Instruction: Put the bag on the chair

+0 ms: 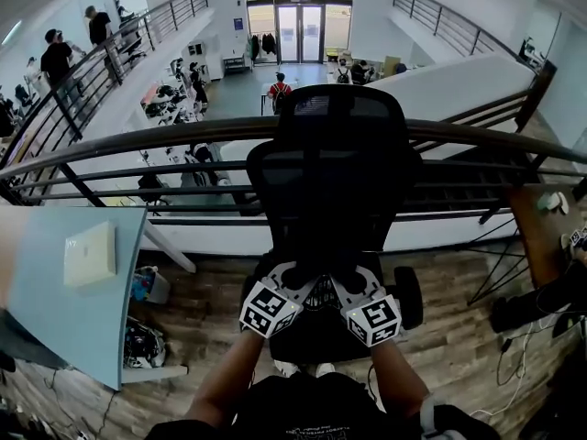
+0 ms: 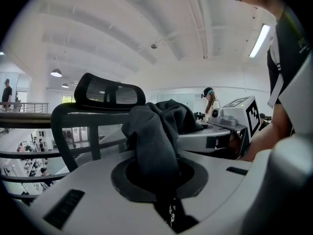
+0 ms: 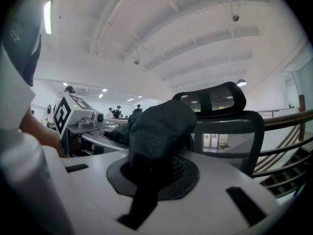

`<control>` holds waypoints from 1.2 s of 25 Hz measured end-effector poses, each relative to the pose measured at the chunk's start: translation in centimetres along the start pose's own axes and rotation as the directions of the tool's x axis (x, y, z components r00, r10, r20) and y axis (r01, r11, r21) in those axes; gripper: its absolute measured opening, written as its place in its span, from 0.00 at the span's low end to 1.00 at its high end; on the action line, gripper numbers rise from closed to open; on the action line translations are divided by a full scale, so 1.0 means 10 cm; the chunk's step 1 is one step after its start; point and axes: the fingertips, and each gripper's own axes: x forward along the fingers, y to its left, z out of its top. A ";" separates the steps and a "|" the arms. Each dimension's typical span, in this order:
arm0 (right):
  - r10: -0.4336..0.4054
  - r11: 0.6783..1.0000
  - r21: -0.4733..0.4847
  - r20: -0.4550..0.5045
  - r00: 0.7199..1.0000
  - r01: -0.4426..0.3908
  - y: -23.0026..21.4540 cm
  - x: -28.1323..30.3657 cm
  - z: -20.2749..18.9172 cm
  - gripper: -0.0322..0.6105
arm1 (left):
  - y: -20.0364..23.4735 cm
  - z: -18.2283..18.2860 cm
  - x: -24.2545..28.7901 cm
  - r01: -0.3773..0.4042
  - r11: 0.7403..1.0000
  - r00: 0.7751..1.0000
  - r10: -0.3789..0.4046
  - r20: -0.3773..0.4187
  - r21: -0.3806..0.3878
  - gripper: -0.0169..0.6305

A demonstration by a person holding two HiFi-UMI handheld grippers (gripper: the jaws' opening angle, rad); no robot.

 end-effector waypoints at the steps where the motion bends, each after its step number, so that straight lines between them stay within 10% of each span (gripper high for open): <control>1: -0.007 1.000 0.003 -0.006 1.000 0.007 0.00 0.04 -0.03 0.11 | 0.04 -0.03 0.01 0.005 1.000 1.000 -0.005 -0.004 0.000 0.12; 30: 0.074 0.995 0.078 -0.229 0.971 -0.057 -0.79 1.08 -1.25 0.11 | 1.04 -1.16 1.04 -0.046 0.990 0.986 0.024 -0.164 -0.133 0.12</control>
